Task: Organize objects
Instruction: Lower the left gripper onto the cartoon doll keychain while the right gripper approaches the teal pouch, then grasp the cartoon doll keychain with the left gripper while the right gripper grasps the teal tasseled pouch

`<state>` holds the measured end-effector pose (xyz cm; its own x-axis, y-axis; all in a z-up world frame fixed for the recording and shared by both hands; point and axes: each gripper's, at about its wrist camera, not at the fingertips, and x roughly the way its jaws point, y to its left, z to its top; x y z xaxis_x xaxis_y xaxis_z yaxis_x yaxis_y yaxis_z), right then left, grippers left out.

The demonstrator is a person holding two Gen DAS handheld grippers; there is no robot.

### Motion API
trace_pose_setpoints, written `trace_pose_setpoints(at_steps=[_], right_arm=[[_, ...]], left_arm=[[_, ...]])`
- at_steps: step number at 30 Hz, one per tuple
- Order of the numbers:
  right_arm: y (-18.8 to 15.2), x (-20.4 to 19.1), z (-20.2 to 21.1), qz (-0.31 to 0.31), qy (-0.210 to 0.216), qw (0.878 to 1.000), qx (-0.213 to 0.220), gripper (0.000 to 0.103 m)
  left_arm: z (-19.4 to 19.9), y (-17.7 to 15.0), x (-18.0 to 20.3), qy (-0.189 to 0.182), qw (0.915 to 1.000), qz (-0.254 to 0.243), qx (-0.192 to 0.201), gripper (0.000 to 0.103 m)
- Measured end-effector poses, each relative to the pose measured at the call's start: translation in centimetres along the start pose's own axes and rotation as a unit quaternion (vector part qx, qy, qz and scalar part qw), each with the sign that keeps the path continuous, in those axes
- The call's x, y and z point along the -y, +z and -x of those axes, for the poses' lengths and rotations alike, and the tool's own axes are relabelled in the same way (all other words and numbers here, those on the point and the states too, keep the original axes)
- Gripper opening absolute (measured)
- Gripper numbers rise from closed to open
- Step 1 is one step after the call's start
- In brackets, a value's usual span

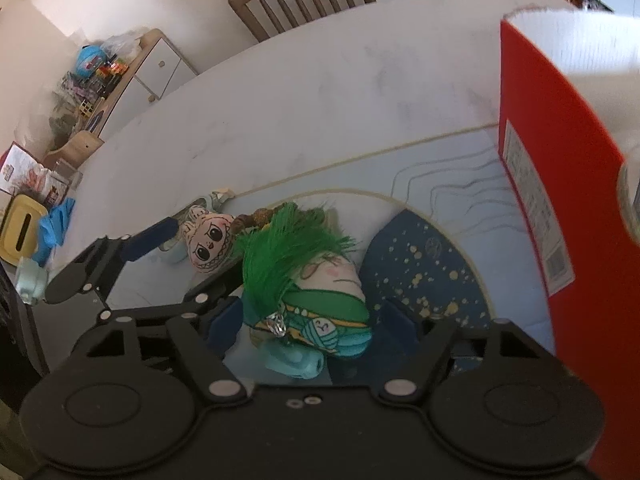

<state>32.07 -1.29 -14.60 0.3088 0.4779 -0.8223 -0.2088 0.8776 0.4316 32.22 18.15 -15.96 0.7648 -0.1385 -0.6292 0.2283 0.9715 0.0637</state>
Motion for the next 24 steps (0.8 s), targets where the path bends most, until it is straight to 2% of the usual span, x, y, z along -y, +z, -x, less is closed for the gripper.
trace_pose_setpoints(at_steps=[4,5,8,9,18,24], right_arm=[[-0.1,0.0,-0.1,-0.003,0.008,1.000,-0.001,0.062],[-0.1,0.0,0.0,-0.004,0.008,1.000,-0.001,0.058],[-0.1,-0.1,0.2,-0.008,0.009,1.000,0.001,0.053],[-0.1,-0.2,0.2,-0.006,0.009,1.000,0.002,0.052],[-0.3,-0.6,1.1,0.007,0.011,1.000,0.020,0.035],[-0.6,-1.4,2.0,0.032,-0.001,0.999,0.034,0.028]], left_arm=[[-0.4,0.2,-0.2,-0.003,1.0000,0.008,-0.002,0.080],[-0.4,0.2,-0.3,-0.004,0.9999,0.012,-0.003,0.075],[-0.6,0.3,-0.4,-0.001,0.9998,0.017,-0.005,0.059],[-0.7,0.3,-0.5,-0.002,0.9998,0.018,-0.011,0.057],[-0.6,0.4,-0.7,-0.005,0.9994,0.029,-0.016,0.047],[0.3,0.6,-0.8,-0.003,0.9989,0.044,-0.019,0.046]])
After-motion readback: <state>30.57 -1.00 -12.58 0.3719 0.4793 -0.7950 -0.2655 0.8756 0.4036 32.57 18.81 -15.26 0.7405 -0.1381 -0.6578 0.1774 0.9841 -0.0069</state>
